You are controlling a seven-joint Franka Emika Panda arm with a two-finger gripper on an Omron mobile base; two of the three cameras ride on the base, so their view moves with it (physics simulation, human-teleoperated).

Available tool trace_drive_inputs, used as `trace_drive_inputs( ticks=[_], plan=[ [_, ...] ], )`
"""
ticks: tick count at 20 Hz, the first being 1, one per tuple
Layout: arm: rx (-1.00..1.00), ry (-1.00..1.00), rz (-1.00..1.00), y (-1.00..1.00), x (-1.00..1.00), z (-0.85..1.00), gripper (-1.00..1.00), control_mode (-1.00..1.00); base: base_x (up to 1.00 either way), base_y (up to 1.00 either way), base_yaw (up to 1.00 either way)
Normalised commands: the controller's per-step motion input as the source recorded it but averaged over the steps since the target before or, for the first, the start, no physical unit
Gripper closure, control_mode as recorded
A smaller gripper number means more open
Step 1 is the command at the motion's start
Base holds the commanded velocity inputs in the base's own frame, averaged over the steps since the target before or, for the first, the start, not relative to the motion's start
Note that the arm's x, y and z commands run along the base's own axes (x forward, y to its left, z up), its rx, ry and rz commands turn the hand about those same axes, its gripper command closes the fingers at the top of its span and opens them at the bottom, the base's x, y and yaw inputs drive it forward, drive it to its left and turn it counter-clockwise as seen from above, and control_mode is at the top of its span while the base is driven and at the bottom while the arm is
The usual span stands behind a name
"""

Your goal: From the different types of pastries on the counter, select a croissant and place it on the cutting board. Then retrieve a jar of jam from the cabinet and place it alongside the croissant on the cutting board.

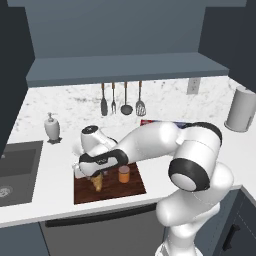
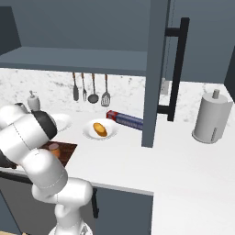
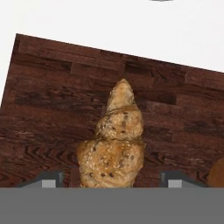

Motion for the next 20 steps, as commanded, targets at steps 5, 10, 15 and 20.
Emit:
trace_drive_inputs(
  ticks=[5,10,15,20],
  plan=[
    [0.00,0.00,0.00,0.01,-0.02,0.00,-1.00,-1.00,0.00,0.00,0.00],
    [-0.01,0.00,0.00,0.13,-0.70,0.39,-1.00,-1.00,0.00,0.00,0.00],
    [-0.10,0.00,0.01,0.00,-1.00,0.99,-1.00,-1.00,0.00,0.00,0.00],
    [-0.09,0.01,0.01,-0.41,-1.00,0.66,-1.00,-1.00,0.00,0.00,0.00]
  ],
)
